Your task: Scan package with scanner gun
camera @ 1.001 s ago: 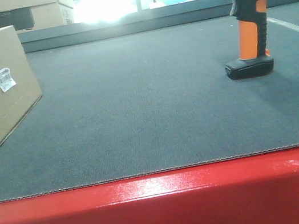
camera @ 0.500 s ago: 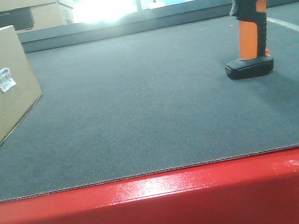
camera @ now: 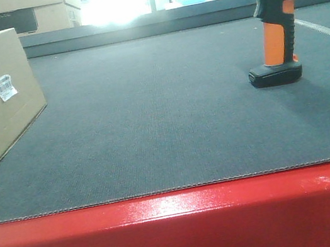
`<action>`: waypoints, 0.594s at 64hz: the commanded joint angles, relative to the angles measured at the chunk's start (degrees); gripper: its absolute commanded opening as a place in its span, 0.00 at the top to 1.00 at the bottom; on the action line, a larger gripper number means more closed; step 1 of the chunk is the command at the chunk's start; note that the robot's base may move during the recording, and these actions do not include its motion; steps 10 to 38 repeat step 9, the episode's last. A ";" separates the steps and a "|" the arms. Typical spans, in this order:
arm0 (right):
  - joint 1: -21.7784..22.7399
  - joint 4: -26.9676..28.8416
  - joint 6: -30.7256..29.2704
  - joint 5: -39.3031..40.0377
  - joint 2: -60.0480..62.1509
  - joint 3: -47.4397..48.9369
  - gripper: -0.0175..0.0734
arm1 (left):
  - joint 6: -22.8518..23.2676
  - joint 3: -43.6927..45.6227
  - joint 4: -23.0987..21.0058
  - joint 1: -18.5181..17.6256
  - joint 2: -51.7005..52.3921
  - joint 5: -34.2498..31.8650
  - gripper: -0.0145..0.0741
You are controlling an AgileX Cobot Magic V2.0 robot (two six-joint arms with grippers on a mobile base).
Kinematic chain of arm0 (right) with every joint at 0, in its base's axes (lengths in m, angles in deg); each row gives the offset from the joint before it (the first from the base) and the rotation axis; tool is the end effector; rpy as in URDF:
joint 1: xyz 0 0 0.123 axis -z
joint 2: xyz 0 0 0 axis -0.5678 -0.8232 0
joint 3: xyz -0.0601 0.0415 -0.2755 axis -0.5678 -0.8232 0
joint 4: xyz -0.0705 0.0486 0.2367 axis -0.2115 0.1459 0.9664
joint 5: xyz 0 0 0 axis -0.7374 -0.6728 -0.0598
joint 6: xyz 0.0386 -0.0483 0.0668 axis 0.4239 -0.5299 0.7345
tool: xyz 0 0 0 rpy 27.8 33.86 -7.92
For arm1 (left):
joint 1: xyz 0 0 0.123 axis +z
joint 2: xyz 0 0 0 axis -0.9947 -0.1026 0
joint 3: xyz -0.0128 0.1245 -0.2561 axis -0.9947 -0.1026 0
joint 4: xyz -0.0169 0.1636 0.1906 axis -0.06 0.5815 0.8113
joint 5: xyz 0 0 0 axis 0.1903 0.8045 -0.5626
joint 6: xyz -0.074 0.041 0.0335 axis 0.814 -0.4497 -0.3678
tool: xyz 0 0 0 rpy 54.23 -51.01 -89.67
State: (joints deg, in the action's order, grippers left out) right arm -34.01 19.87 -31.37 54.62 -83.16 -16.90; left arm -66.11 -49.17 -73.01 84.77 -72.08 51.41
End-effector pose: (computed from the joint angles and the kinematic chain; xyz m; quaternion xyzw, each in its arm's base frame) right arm 0.0567 -0.0001 0.2093 0.0306 0.6918 0.0281 0.7209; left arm 0.0566 0.0007 0.2138 -0.0224 0.6712 -0.0166 0.7407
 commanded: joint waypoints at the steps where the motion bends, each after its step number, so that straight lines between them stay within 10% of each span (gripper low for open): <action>1: 0.35 0.08 0.08 0.88 0.22 -0.04 0.99 | -0.18 0.14 0.23 0.25 0.34 -0.90 0.96; 38: 0.35 0.08 0.08 0.88 0.22 -0.04 0.99 | -0.18 0.14 0.23 0.25 0.34 -0.90 0.96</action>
